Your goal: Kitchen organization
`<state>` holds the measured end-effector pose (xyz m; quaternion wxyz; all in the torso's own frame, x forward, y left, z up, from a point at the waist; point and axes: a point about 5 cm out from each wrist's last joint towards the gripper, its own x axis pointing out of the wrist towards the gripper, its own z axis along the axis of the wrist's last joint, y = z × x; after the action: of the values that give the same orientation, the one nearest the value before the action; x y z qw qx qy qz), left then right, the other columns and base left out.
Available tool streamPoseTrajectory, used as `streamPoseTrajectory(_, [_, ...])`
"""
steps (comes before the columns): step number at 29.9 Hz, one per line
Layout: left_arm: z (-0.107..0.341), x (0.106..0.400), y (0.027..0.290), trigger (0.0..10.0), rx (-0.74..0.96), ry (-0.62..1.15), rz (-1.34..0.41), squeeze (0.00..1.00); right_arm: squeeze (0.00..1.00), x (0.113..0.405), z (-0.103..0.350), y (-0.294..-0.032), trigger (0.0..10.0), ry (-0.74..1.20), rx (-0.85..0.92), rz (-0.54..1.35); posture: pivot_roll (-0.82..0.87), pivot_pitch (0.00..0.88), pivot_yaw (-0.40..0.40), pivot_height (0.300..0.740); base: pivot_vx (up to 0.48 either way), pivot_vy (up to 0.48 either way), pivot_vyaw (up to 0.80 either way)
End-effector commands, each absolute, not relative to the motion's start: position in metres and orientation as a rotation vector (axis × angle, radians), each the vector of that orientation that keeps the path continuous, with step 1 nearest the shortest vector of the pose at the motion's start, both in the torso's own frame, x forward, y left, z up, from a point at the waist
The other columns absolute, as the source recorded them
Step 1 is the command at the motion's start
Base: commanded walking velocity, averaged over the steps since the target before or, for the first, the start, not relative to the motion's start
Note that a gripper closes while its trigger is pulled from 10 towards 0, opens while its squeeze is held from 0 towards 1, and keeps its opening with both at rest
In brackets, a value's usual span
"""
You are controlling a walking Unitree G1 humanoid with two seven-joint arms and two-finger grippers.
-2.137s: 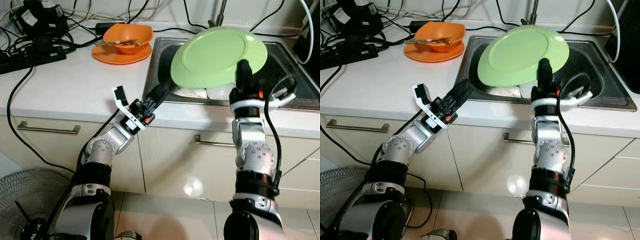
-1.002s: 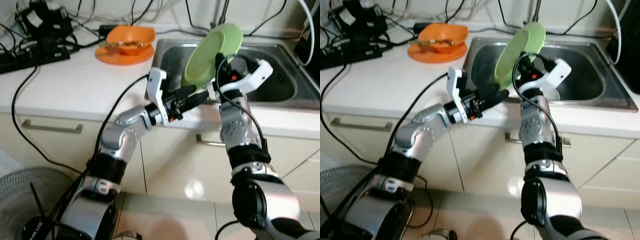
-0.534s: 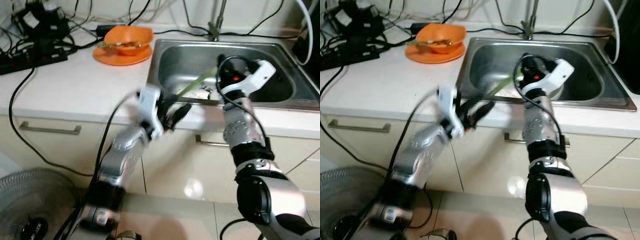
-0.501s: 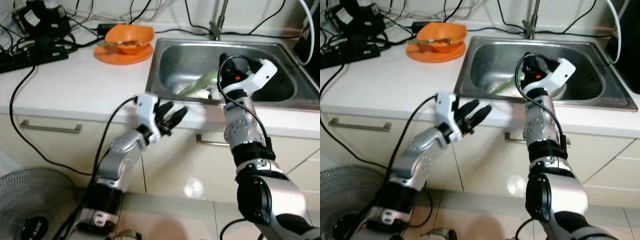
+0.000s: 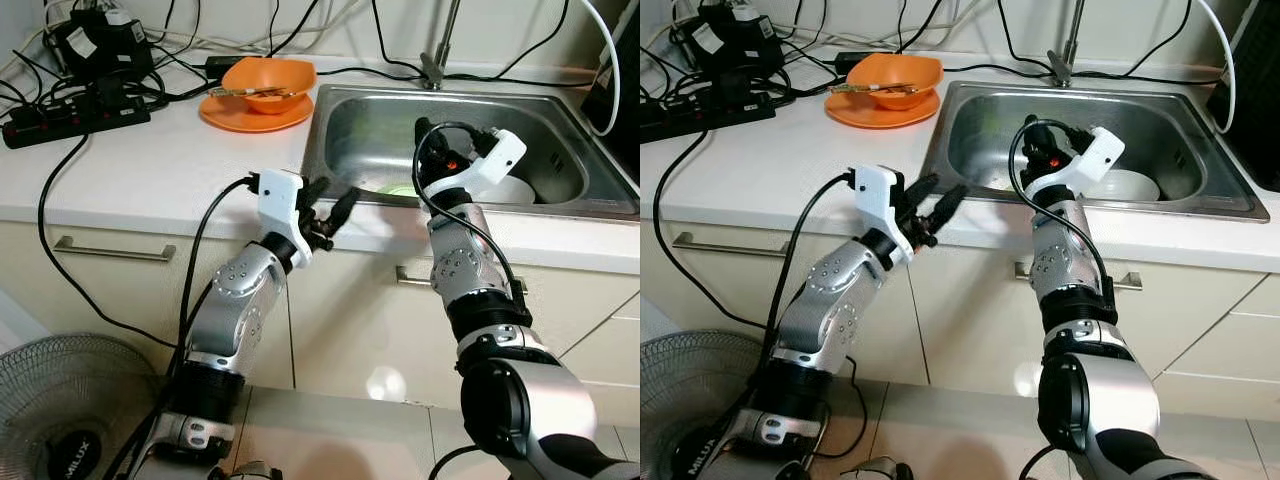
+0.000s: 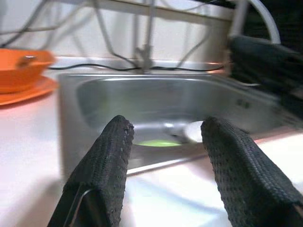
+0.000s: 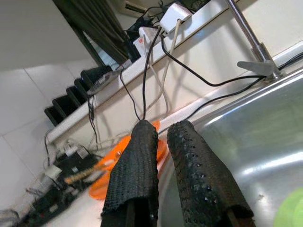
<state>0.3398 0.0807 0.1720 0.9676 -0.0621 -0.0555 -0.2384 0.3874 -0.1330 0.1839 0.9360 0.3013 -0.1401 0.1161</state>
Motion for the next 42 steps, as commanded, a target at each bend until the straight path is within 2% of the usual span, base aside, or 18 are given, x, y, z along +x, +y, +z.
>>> streamPoseTrajectory(1, [0.171, 0.343, 0.085, 10.0, -0.114, -0.112, -0.442, 0.00, 0.00, 0.386, 0.184, -0.133, 10.0, -0.291, 0.587, 0.246, 0.06, 0.020, 0.011, 0.740, 0.000, 0.000, 0.00])
streamPoseTrajectory(10, [0.154, 0.350, 0.131, 10.0, 0.050, -0.158, -0.132, 0.00, 0.00, 0.371, 0.167, -0.143, 10.0, -0.300, 0.348, 0.194, 0.05, 0.016, 0.012, 0.740, 0.000, 0.000, 0.00])
streamPoseTrajectory(15, [0.151, 0.350, 0.151, 10.0, 0.147, -0.187, -0.057, 0.00, 0.00, 0.362, 0.162, -0.149, 10.0, -0.334, 0.199, 0.174, 0.05, 0.010, 0.007, 0.740, 0.000, 0.000, 0.00])
streamPoseTrajectory(21, [0.153, 0.349, 0.172, 10.0, 0.153, -0.221, -0.007, 0.00, 0.00, 0.353, 0.160, -0.153, 10.0, -0.360, 0.125, 0.154, 0.05, 0.013, 0.008, 0.740, 0.000, 0.000, 0.00])
streamPoseTrajectory(28, [0.153, 0.351, 0.171, 10.0, 0.159, -0.232, -0.033, 0.00, 0.00, 0.352, 0.157, -0.147, 10.0, -0.355, 0.132, 0.132, 0.05, 0.021, 0.026, 0.740, 0.000, 0.000, 0.00])
streamPoseTrajectory(36, [0.149, 0.351, 0.163, 10.0, 0.141, -0.239, -0.037, 0.00, 0.00, 0.353, 0.155, -0.160, 10.0, -0.329, 0.109, 0.100, 0.05, 0.016, 0.000, 0.740, 0.000, 0.000, 0.00])
streamPoseTrajectory(42, [0.150, 0.352, 0.166, 10.0, 0.130, -0.238, -0.028, 0.00, 0.00, 0.354, 0.156, -0.157, 10.0, -0.329, 0.114, 0.093, 0.05, 0.022, 0.018, 0.740, 0.000, 0.000, 0.00])
